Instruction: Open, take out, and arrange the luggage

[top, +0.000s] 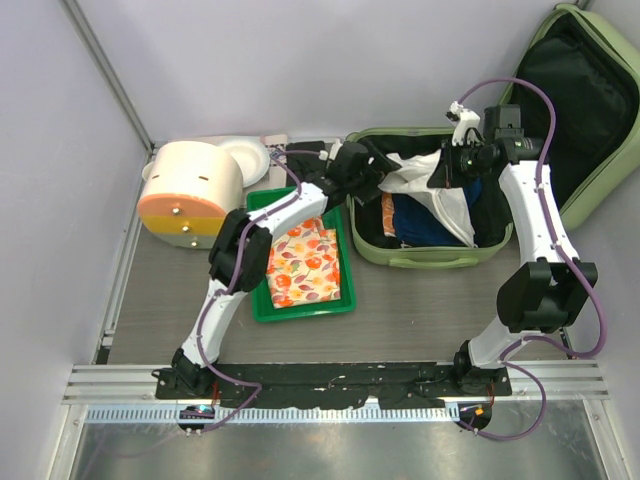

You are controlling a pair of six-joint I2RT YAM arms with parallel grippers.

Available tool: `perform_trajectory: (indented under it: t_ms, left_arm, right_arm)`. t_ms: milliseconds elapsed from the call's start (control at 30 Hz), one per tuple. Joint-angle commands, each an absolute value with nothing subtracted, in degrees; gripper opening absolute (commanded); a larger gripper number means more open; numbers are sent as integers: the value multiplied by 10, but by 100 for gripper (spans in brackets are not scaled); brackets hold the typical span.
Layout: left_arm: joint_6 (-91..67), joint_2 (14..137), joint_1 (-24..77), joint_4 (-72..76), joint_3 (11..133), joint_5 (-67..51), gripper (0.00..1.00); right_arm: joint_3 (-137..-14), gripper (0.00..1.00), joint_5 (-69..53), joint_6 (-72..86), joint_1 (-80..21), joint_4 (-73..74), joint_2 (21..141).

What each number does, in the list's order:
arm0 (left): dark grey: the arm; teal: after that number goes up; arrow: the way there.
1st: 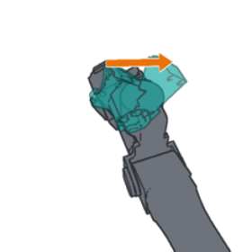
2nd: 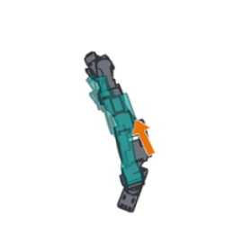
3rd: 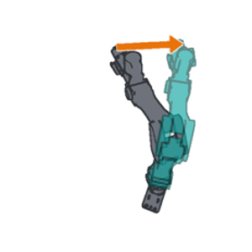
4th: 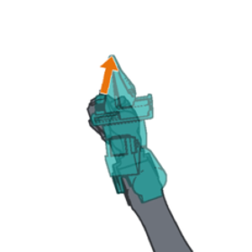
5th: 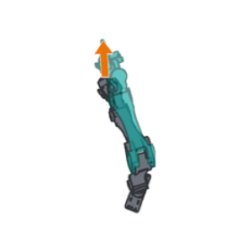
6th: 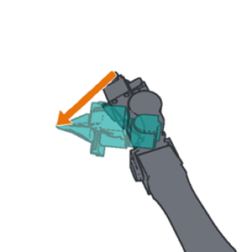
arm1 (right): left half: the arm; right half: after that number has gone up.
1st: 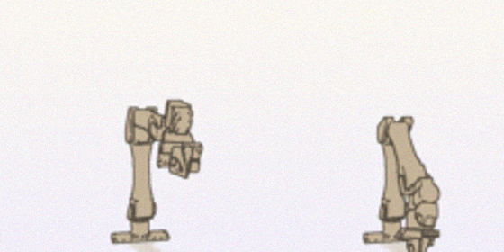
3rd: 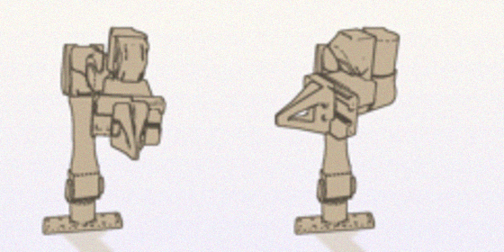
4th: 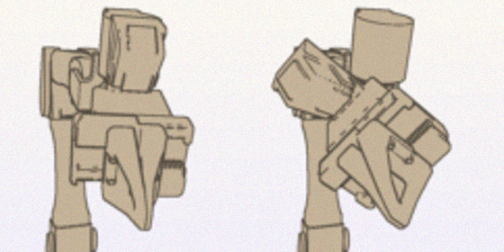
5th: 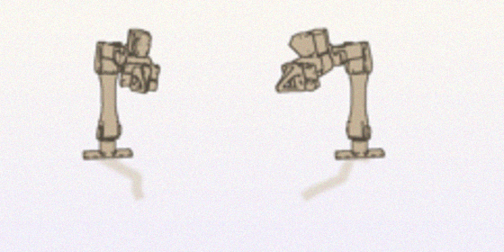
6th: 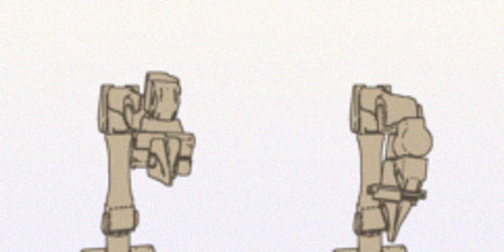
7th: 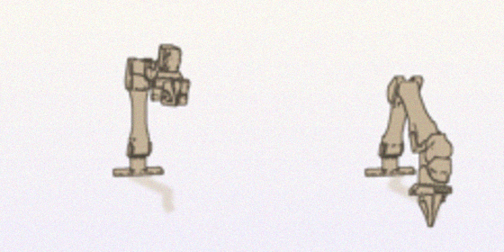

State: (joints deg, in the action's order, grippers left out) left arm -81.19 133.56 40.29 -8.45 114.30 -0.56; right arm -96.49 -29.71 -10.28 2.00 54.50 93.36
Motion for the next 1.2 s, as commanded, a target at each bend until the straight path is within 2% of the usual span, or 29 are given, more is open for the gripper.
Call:
perform_trajectory:
  t_ms: [0, 100, 133, 200, 233, 300, 400, 500, 533, 633, 800, 1033, 1167]
  left_arm:
    - [-835, 1360, 415, -133, 1145, -4, 100]
    - [-831, 1363, 410, -109, 1147, -4, 88]
    - [-824, 1364, 410, -106, 1150, -4, 76]
    - [-818, 1368, 408, -97, 1161, -5, 66]
    - [-813, 1370, 405, -95, 1165, 11, 52]
    - [-803, 1380, 402, -93, 1184, 21, 45]
    - [-776, 1389, 395, -89, 1207, 34, 44]
    - [-741, 1393, 389, -80, 1229, 40, 27]
    - [-733, 1391, 389, -81, 1234, 40, 16]
    - [-682, 1378, 388, -77, 1259, 38, 0]
    - [-607, 1342, 376, -125, 1269, 2, 0]
    - [-473, 1268, 346, -205, 1210, -117, 0]
    - [-381, 1236, 337, -276, 1206, -165, 0]
  right_arm:
    - [-1001, 1, -322, -96, 22, 539, 910]
    - [-997, 1, -323, -96, 22, 543, 904]
    - [-992, 1, -322, -97, 22, 545, 899]
    - [-986, 1, -322, -98, 22, 548, 896]
    - [-981, 1, -321, -99, 22, 549, 893]
    - [-974, 1, -323, -101, 22, 554, 885]
    - [-957, 1, -327, -112, 22, 562, 872]
    - [-940, 1, -332, -119, 22, 569, 859]
    - [-930, 1, -336, -124, 22, 570, 854]
    - [-910, 1, -361, -141, 22, 578, 840]
    - [-883, 1, -406, -149, 21, 584, 821]
    - [-847, 1, -484, -119, 0, 551, 803]
    - [-828, 1, -496, -111, -63, 522, 797]
